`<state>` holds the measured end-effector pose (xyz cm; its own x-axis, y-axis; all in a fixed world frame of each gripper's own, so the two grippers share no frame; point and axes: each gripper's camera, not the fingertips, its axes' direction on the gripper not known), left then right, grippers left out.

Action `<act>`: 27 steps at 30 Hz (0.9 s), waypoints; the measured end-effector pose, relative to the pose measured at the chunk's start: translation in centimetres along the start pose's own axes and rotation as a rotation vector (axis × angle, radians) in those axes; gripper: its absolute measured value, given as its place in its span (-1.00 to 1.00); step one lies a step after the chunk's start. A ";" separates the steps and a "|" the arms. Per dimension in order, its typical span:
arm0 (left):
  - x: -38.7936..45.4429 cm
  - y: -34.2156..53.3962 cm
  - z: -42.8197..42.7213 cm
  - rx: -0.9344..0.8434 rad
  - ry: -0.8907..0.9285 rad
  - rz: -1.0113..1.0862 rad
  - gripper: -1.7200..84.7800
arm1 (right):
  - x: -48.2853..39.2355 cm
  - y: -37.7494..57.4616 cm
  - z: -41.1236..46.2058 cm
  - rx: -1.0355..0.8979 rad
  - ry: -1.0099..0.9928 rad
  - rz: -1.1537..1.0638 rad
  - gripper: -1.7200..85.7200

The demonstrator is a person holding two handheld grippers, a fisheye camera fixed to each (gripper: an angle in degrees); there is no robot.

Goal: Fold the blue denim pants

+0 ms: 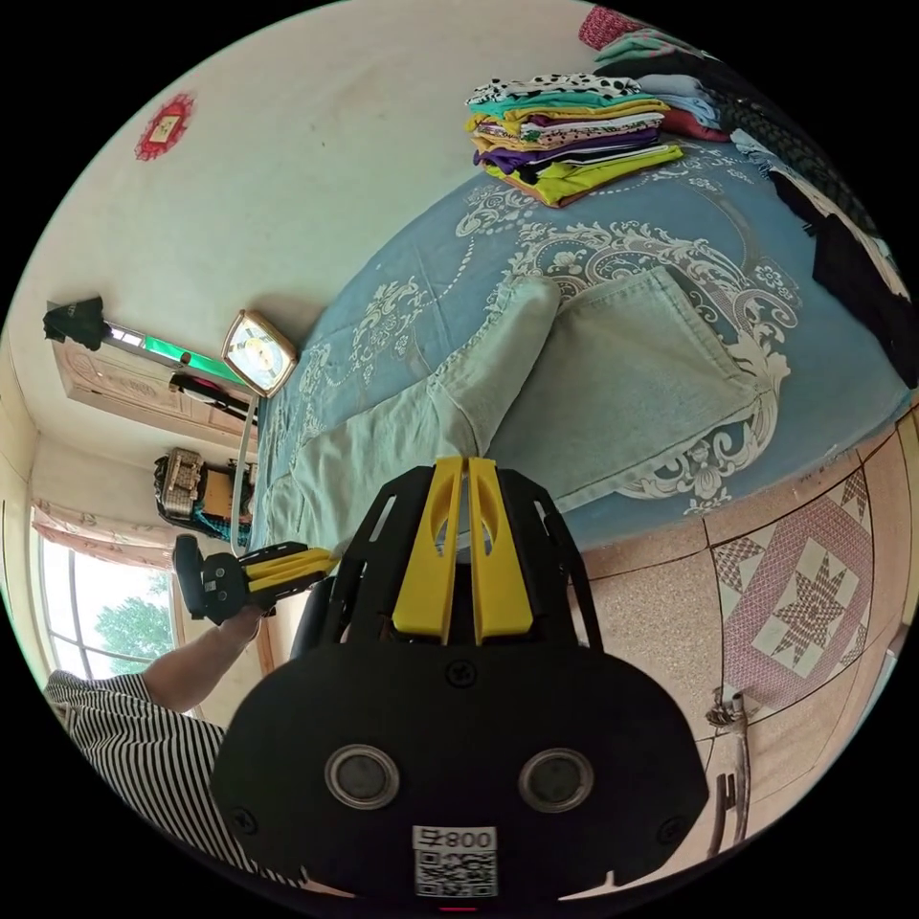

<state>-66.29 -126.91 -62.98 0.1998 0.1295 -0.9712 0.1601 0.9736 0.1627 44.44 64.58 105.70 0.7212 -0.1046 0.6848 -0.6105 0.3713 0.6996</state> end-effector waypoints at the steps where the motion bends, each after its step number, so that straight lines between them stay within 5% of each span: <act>1: 0.4 -0.4 0.4 -0.010 0.000 0.006 -0.93 | 0.2 0.2 -0.2 -0.001 -0.002 0.001 -0.95; 27: -5.2 -4.9 8.6 -0.147 0.179 -0.110 -0.92 | 4.4 6.5 1.3 -0.064 -0.077 0.135 -0.94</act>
<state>-59.84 -133.96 -57.22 0.0125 0.0399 -0.9991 0.0270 0.9988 0.0403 43.24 65.36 113.54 0.6055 -0.1196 0.7868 -0.6759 0.4447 0.5877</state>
